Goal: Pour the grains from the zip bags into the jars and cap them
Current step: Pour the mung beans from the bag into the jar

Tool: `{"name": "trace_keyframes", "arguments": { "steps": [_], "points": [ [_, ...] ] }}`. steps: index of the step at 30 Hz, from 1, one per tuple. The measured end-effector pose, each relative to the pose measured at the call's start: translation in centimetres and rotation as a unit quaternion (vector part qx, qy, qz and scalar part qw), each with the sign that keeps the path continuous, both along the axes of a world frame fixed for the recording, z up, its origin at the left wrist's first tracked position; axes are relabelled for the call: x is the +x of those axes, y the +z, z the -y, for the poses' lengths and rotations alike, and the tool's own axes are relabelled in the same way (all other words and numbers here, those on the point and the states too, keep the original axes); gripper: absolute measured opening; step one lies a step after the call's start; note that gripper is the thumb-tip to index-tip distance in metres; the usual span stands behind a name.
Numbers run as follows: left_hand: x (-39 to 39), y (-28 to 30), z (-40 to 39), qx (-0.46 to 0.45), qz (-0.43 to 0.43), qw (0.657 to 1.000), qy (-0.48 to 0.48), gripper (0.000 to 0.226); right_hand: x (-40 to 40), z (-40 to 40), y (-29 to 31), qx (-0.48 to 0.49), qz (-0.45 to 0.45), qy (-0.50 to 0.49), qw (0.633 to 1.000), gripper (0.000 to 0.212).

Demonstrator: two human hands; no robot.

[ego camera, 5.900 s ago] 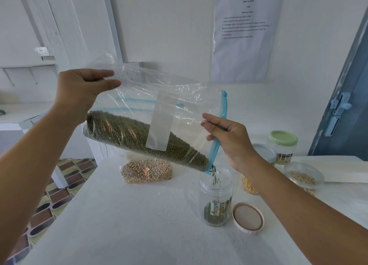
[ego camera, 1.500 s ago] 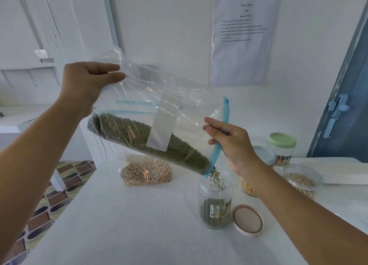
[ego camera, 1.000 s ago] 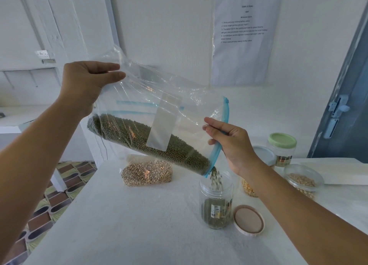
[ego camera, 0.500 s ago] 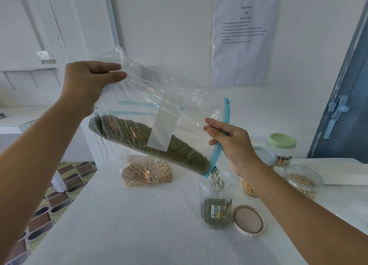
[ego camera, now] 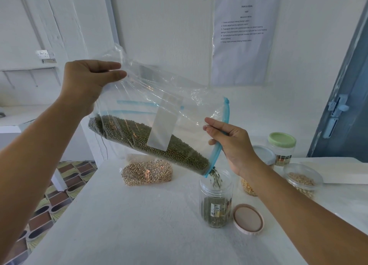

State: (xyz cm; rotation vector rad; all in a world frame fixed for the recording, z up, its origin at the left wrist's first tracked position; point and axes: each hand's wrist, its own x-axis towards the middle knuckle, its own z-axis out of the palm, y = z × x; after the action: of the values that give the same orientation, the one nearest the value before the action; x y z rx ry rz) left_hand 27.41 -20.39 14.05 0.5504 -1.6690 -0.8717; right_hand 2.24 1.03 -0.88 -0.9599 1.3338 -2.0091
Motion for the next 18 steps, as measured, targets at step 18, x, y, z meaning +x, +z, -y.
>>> {"name": "trace_keyframes", "arguments": {
  "steps": [18],
  "points": [
    [-0.06,0.36,-0.52,-0.005,0.001,1.0,0.005,0.029,0.34,-0.47,0.5,-0.006,0.004,0.002,1.0,0.025]
  ]
}}
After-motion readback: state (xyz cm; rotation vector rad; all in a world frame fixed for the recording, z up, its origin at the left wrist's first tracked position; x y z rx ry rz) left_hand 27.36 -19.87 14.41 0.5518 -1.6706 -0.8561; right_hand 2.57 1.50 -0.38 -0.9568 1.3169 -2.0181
